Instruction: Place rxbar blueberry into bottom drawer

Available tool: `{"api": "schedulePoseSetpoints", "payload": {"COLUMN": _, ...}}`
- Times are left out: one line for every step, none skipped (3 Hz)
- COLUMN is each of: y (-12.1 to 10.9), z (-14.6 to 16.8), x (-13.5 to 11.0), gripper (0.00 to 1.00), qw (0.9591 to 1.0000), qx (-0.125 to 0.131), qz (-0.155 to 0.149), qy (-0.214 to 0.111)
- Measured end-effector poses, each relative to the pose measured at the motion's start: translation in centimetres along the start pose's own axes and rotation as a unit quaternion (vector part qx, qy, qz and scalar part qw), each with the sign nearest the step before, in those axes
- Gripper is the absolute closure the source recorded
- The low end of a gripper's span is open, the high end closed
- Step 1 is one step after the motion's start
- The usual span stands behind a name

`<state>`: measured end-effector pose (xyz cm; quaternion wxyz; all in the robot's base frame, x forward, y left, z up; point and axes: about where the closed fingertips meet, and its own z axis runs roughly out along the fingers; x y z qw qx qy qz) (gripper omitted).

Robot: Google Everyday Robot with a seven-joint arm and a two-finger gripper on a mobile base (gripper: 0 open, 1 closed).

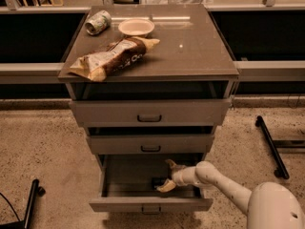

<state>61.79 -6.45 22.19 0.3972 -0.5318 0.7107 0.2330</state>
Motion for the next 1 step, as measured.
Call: {"api": "schedulePoseSetpoints", "payload": {"y": 0.00, "z": 0.00, "x": 0.00, "gripper": 0.00, "qw": 1.0000, "qx": 0.000, "qz": 0.000, "qy": 0.000}}
